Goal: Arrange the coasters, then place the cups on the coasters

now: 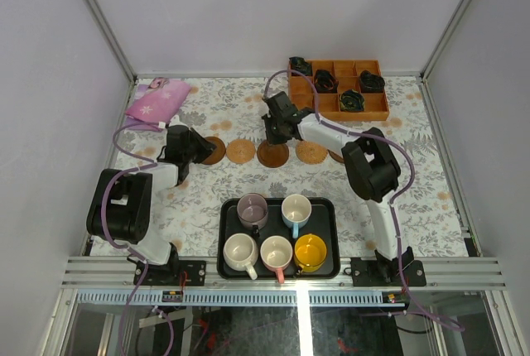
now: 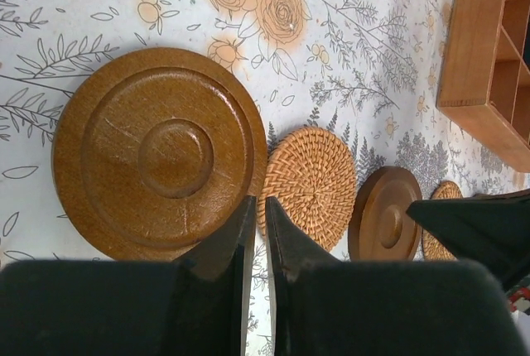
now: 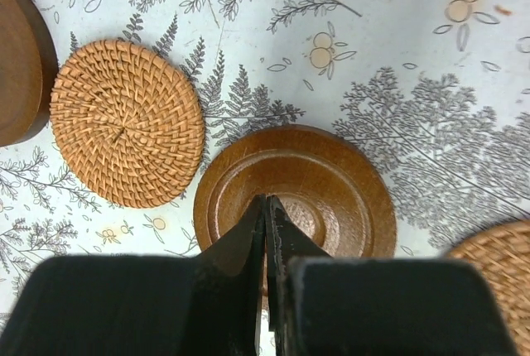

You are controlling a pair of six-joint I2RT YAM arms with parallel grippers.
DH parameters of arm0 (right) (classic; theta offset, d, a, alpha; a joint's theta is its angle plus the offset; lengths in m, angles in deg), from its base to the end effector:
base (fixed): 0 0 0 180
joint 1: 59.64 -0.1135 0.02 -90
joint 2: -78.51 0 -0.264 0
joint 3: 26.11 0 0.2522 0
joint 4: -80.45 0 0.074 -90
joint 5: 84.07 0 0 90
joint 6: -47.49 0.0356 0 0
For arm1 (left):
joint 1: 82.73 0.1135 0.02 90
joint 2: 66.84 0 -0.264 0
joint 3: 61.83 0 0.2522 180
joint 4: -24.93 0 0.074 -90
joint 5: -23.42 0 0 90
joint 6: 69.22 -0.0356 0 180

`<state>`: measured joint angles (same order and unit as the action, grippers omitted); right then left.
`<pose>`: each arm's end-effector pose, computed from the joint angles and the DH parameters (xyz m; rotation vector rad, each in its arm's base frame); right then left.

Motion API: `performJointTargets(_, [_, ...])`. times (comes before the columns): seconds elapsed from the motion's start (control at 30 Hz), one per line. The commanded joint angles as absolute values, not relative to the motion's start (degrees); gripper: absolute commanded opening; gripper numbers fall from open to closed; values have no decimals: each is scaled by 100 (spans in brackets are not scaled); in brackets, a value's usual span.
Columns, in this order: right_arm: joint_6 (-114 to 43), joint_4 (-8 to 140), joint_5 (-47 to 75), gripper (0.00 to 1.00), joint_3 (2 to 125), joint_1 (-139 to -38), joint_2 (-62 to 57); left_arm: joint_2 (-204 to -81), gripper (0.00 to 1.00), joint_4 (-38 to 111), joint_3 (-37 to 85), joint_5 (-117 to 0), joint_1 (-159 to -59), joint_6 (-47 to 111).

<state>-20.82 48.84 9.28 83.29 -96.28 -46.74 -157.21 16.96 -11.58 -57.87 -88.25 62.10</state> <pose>0.3912 0.2935 0.1795 -0.3490 2.4438 0.5313 0.3051 -0.0349 0.1569 -0.5858 2.1137 -0.6345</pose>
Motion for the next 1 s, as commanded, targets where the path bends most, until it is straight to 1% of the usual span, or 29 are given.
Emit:
performJointTargets(0.0, [-2329,4835,450,0,8456,-9672,-3954,-15607,8,1387,-1251,-5684,-8870,6244])
performJointTargets(0.23, [-2337,4610,-790,0,7777,-9541,-3538,-15455,8,1294,-1257,-5582,-8979,6128])
performJointTargets(0.5, [-1979,4897,-537,0,6765,-8842,-3323,-15534,8,1125,-1230,-5466,-9251,6050])
performJointTargets(0.97, [-1909,4927,-533,0,6572,-8714,-3653,-15667,8,1010,-1223,-5292,-9665,5926])
